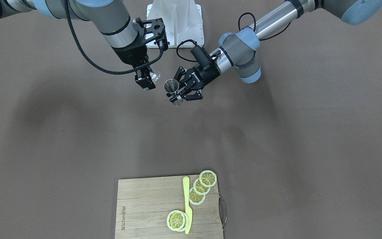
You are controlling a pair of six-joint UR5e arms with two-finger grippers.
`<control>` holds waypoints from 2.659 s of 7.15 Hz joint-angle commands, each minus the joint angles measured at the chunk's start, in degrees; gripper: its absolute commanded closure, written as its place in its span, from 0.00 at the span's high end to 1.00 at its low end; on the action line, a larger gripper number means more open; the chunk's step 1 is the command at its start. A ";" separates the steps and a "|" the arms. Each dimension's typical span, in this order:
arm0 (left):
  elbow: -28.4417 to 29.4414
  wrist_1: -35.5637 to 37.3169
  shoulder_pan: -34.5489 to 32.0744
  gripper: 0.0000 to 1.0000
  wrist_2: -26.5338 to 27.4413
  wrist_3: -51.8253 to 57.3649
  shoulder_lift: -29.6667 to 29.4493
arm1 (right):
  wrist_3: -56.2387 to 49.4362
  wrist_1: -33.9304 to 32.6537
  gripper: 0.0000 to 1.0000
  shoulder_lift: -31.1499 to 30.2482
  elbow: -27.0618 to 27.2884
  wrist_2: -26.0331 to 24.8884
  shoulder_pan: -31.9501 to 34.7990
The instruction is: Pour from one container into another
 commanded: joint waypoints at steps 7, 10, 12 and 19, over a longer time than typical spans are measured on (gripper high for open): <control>0.06 0.09 0.32 0.00 -0.09 0.00 -0.47 | 0.16 -5.53 0.00 2.84 -1.19 -1.16 -0.38; -0.03 0.09 0.50 0.00 0.00 0.00 -0.47 | 0.42 -8.25 0.00 3.80 -1.19 -1.34 -0.39; 0.06 0.18 0.59 0.00 0.09 0.09 -0.74 | 0.42 -10.45 0.00 4.86 -1.11 -1.86 -0.39; 0.06 0.18 0.59 0.00 0.09 1.49 -0.82 | 0.25 -15.55 0.00 6.97 -1.98 -5.90 -1.26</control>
